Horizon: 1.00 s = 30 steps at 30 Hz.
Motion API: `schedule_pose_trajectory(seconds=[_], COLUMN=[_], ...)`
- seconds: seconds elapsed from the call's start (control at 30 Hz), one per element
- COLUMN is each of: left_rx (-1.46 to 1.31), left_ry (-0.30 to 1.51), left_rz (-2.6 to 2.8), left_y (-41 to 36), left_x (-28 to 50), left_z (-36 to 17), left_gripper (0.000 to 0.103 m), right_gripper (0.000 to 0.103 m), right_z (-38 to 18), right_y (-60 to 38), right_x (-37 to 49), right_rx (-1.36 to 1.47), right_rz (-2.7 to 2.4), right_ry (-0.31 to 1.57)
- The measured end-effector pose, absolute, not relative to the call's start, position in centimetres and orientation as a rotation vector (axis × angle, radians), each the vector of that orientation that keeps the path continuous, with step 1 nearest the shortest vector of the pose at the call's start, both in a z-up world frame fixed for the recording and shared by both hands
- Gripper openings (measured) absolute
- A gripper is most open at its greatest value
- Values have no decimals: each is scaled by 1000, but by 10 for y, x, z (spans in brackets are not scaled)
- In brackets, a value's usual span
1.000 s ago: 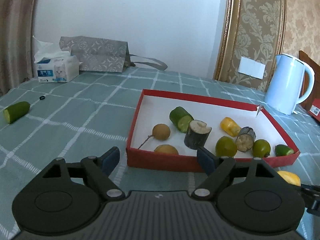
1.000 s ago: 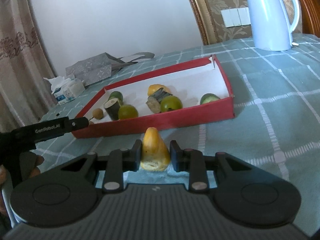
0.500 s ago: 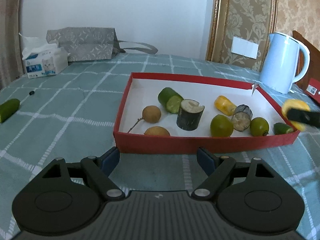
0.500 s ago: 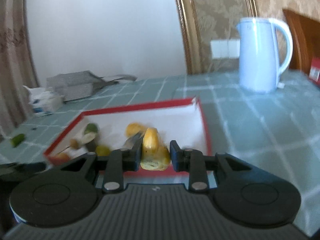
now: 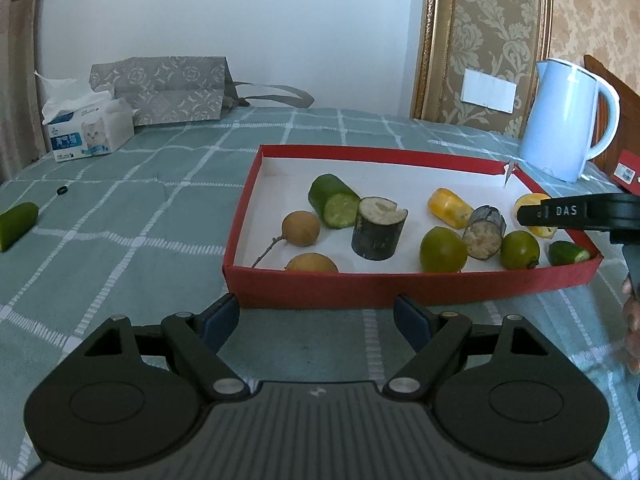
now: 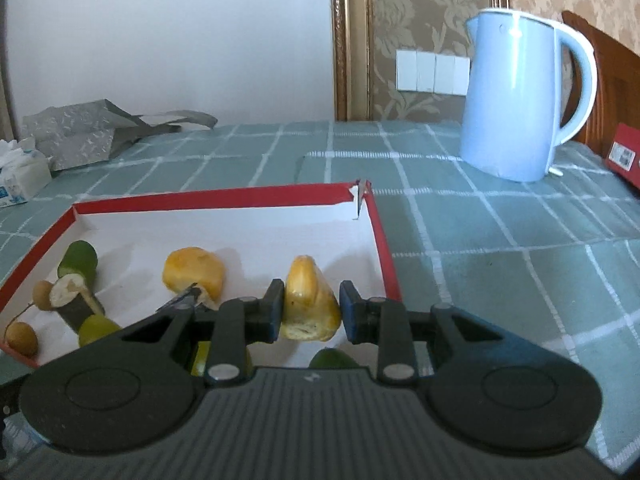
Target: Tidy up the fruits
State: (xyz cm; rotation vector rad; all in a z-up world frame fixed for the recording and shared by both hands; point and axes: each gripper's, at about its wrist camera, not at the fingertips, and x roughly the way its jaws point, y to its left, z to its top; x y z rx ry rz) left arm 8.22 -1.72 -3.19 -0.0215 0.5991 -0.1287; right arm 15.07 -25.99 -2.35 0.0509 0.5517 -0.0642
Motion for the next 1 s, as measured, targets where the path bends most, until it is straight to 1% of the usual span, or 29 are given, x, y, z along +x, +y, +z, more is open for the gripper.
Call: schedule_pose_trajectory(seconds=[0.2, 0.27, 0.3, 0.33, 0.37, 0.4, 0.47, 0.6, 0.63, 0.73, 0.8, 1.0], left_rx=[-30, -27, -27, -26, -24, -22, -17, -7, -4, 3, 0, -23], left_ry=[606, 605, 605, 605, 604, 603, 602, 601, 601, 601, 598, 597], left_rz=[-128, -127, -127, -127, -126, -125, -123, -120, -121, -122, -113, -86], left_y=[-16, -17, -17, -17, -18, -18, -19, -20, -21, -21, -21, -16], left_x=[83, 83, 83, 83, 83, 82, 82, 82, 82, 82, 81, 77], left_z=[-33, -32, -32, -32, -32, -32, -32, -32, -32, -32, -32, -30], left_gripper=[85, 84, 85, 85, 85, 85, 85, 85, 85, 85, 85, 85], right_gripper=[28, 30, 33, 41, 47, 51, 73, 80, 87, 100, 103, 103], right_z=[-31, -30, -30, -29, -29, -28, -29, -26, -24, -18, -13, -5], right_y=[-247, -245, -245, -245, -245, -244, -243, -239, -239, -235, -230, -224], right_x=[161, 160, 160, 159, 157, 156, 153, 142, 139, 123, 106, 52], right_rx=[5, 2, 8, 13, 11, 6, 7, -6, -9, -11, -18, 77], right_rz=[-68, -73, -69, -71, -78, -83, -92, -120, -132, -163, -192, -148], right_ry=[588, 586, 583, 578, 569, 563, 549, 508, 490, 437, 383, 357])
